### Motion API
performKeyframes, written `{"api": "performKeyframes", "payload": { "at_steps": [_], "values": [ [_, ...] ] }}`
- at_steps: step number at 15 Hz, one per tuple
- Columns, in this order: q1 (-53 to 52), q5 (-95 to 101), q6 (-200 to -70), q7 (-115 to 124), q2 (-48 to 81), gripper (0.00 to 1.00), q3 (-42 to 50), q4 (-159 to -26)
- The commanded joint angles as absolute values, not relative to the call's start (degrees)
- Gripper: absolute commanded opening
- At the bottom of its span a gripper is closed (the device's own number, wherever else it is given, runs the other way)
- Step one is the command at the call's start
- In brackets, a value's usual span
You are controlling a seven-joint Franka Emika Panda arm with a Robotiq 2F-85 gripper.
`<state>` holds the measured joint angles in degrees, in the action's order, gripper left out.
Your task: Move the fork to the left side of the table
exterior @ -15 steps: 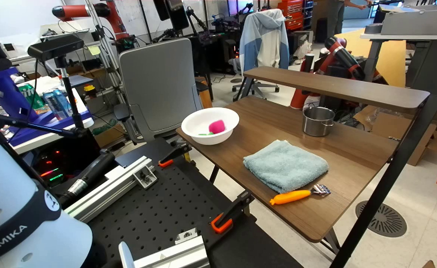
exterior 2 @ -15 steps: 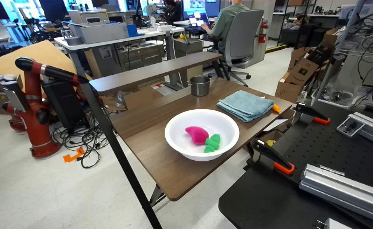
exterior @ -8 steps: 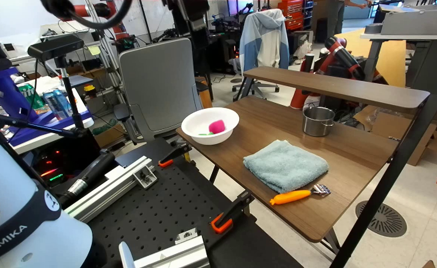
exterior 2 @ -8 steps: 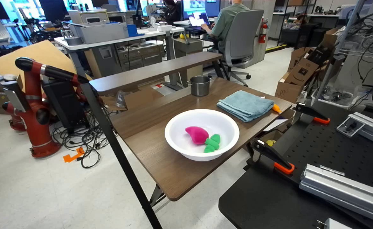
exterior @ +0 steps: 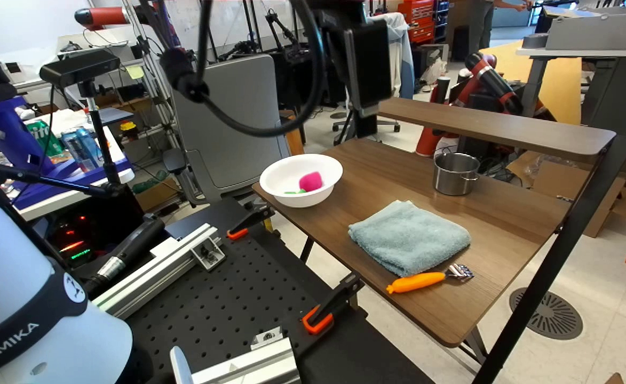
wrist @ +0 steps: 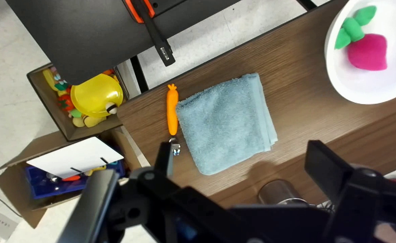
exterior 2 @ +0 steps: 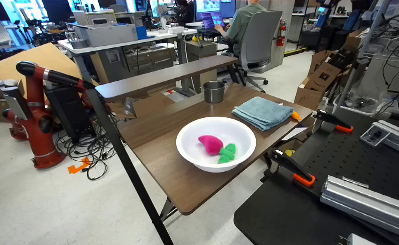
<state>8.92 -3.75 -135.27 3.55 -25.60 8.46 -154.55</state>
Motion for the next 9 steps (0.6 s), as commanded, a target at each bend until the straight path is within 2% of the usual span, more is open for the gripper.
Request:
{"api": "performKeyframes", "payload": {
  "at_steps": [1,9],
  "values": [
    [9.0,-5.1,-137.9,3.0,-14.3,1.0,9.7,-149.0],
    [10.1,-9.6,-142.4,2.2,7.7,1.0,11.0,-137.8]
  ]
}}
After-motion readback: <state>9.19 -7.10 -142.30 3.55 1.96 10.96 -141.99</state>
